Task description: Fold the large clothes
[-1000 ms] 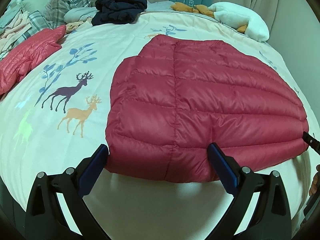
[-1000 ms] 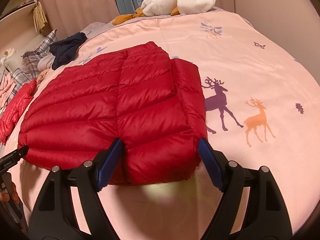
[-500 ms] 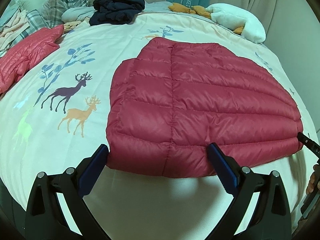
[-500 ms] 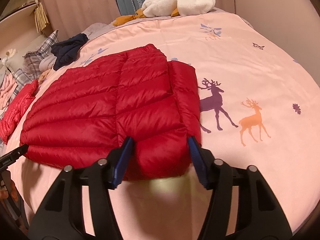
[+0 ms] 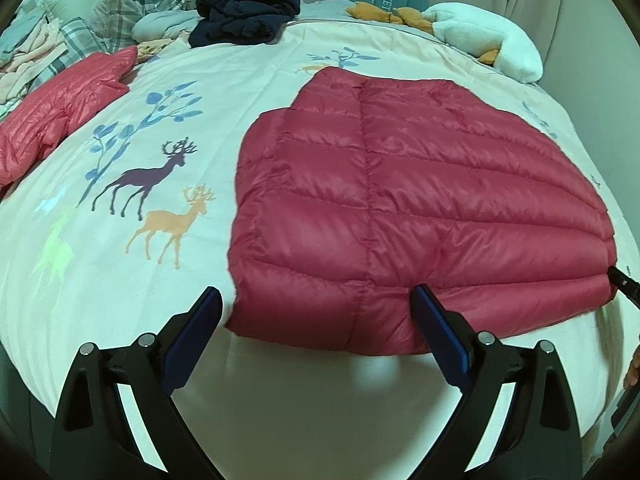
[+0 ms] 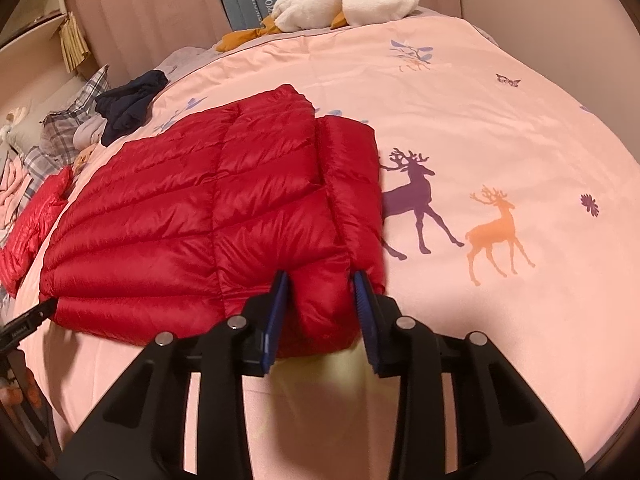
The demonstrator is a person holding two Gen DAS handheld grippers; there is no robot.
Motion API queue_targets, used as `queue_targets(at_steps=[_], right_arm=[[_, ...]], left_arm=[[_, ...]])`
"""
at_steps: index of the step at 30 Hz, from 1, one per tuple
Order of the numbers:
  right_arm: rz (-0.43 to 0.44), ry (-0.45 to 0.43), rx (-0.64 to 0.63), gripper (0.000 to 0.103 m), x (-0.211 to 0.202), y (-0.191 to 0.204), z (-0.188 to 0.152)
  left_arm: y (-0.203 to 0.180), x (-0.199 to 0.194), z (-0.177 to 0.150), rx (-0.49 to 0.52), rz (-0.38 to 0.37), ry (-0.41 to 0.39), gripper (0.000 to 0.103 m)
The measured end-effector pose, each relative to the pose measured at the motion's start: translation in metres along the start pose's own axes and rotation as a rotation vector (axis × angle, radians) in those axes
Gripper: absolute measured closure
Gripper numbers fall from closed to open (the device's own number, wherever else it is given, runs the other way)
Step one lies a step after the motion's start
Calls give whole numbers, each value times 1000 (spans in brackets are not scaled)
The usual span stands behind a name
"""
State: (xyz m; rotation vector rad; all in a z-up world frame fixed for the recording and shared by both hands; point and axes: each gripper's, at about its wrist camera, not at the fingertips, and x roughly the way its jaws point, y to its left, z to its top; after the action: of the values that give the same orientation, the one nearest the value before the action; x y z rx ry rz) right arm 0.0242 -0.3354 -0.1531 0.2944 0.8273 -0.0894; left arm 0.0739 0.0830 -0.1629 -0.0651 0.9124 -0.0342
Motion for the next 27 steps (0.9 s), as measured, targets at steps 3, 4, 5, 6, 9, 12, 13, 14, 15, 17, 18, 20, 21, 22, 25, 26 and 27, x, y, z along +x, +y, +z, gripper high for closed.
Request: queue_targets(at_steps=[3,4,5,6,9,12,13,14,15,17,18,20,21,22,25,26,27], right_arm=[[-15,-38,12,69,-13,2,2],[-18,-53,10,69,-17,3,2],[-18,-82,6,69,-25,6,3],[-8,-104,-1,69,-32,9,4],[34,-147,-39,52,-48,26,7],[63,-158,-114,48,-54,52,4],[68,-157,-136,47,-54,59,3],[76,-155,-166,47,-53,69,0],[83,-152,-191,47,-50,79,-3],[86,-145,-223,47,-45,91,-7],[91,-141,-234,47,-41,97,-9],[106,-141,-240,47,-36,105,-12],[112,-134,-237,47,-32,109,-13],[118,-121,-238,47,-28,112,-15],[104,-86,-256,47,-13,119,-20],[96,-77,-265,47,-8,120,-23],[94,-70,-268,47,-5,120,-24]], left_arm=[[3,-3,-2,-10,13,5,7],[4,-6,-2,-12,14,2,7],[5,-12,-3,-11,17,-8,7],[5,-16,-3,-8,20,-18,7],[1,-32,-2,5,11,-55,7],[-12,-45,1,29,-15,-94,7],[-18,-48,1,40,-28,-106,7],[-24,-50,1,49,-37,-113,7],[-33,-51,1,63,-48,-120,7],[-48,-51,0,93,-67,-122,7],[-56,-50,-1,107,-79,-123,7],[-71,-47,-2,134,-94,-129,7],[-78,-46,-3,147,-99,-132,7],[-87,-43,-3,165,-102,-138,7],[-106,-33,-7,211,-84,-134,7],[-111,-28,-8,222,-75,-123,7],[-114,-22,-10,230,-70,-109,7]])
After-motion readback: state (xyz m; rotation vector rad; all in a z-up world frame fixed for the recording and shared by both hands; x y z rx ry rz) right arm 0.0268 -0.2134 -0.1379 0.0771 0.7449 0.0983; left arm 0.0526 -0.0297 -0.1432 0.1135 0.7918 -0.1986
